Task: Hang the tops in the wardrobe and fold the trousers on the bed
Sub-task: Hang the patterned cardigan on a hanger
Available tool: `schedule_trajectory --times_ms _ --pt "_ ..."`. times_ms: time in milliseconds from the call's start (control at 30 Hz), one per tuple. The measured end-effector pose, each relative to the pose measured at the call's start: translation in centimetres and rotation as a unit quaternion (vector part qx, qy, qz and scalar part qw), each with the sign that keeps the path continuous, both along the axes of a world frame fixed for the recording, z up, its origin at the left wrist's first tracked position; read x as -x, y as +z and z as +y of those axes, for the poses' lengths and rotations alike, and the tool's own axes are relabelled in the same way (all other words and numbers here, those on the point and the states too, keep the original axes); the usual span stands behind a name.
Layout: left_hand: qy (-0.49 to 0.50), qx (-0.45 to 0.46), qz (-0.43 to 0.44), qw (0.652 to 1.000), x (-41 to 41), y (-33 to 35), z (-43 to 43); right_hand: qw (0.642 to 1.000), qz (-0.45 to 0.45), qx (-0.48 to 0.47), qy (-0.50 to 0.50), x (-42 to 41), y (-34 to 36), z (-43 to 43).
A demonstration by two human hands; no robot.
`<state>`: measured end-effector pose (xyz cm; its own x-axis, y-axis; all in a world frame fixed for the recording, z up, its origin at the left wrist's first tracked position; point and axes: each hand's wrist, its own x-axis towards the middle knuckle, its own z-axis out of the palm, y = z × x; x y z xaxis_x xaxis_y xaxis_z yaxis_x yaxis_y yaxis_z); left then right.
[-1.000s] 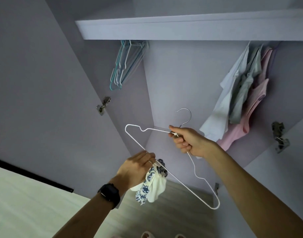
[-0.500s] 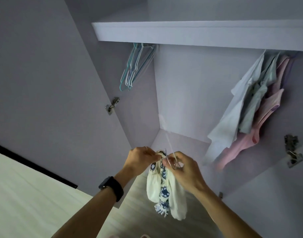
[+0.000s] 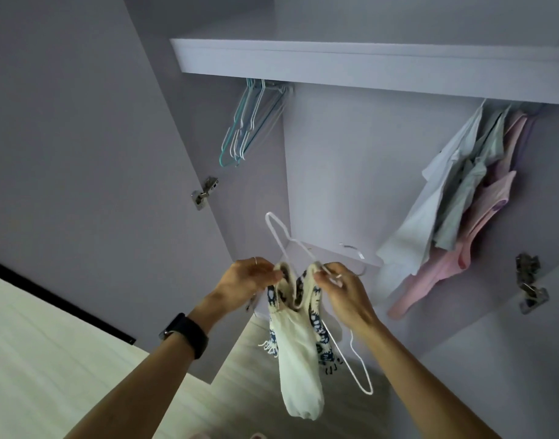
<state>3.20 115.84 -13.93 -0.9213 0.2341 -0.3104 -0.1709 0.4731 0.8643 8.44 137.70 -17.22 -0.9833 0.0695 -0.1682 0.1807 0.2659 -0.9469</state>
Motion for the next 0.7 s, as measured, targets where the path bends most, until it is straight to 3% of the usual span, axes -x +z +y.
schedule_trajectory --times_ms 133,367,467,567,700 --pt "0.066 0.054 0.018 0.996 1.2 -0.8 -2.9 0.993 -0.036 0.062 -0.09 1.6 -0.5 2.2" --pt "0.032 0.202 0.068 0.976 1.4 -0.9 -4.4 0.998 -0.01 -0.025 -0.058 3.2 2.1 3.9" --pt "-0.014 0.295 0.117 0.948 1.9 -0.3 -5.3 0.993 0.026 -0.106 -0.042 3.7 3.4 5.0" --pt "-0.049 0.405 0.17 0.897 1.8 0.0 -6.4 0.985 0.054 -0.149 -0.069 4.1 4.0 5.9" --pt "0.003 0.43 0.26 0.865 1.5 0.3 -7.0 0.981 0.033 -0.162 -0.097 4.2 4.4 6.8"
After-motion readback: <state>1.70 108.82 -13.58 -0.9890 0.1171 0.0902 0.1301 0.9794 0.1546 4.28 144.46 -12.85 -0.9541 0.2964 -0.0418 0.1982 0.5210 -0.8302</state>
